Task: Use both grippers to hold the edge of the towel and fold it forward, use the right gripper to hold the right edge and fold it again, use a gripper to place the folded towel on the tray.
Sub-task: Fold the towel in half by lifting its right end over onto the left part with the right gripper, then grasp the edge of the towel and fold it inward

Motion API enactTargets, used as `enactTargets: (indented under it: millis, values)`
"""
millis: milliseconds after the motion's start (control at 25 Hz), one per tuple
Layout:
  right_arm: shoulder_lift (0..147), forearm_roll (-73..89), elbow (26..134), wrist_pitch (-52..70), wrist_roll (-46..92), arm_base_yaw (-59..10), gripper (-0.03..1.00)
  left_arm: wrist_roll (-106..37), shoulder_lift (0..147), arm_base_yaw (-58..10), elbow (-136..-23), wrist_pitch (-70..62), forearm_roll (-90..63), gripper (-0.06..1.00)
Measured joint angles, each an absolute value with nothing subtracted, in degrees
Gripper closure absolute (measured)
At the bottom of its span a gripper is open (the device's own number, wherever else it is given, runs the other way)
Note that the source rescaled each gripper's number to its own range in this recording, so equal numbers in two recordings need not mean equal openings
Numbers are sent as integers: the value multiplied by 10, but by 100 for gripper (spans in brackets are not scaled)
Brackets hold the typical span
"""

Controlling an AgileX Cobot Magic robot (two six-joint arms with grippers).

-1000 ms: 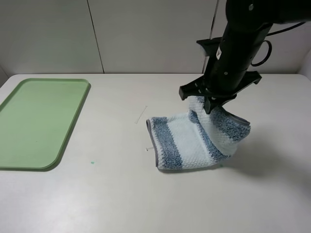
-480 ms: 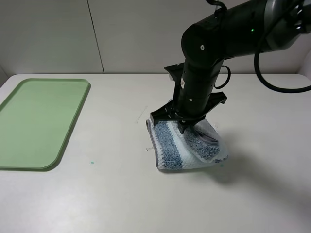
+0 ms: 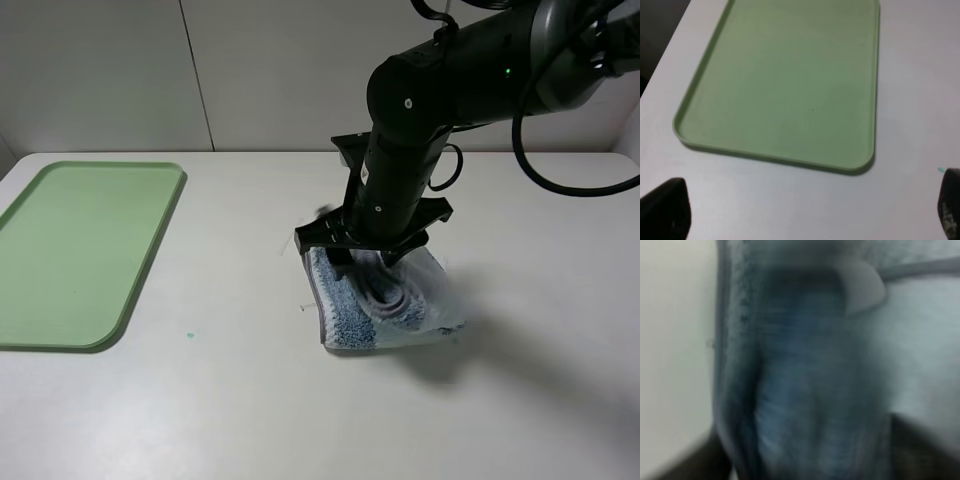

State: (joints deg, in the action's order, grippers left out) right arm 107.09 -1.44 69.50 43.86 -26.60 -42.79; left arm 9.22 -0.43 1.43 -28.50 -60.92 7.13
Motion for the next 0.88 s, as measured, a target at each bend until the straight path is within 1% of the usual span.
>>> enactTargets:
  millis: [40,80,120,200,440,600,880]
  values:
    - [1071,-11,695,436,-265,-428,9,92,-4,14,-285,-609,71,-5]
    - [1071,-5,695,433,-261,-428,4,92,-4,14,-285,-609,71,-5]
    - [1071,0,695,430,-254,-428,1,92,-4,14,-285,-609,71,-5]
    - [1071,13,695,423,-245,-428,-2,92,-4,14,-285,-609,71,-5]
    - [1067,19,695,419,-240,-428,-3,92,-4,14,-285,-609,71,-5]
    - [1034,19,695,425,-232,-428,-3,92,-4,14,-285,-609,71,-5]
    - [968,19,695,484,-201,-428,-3,92,-4,14,-285,-609,71,-5]
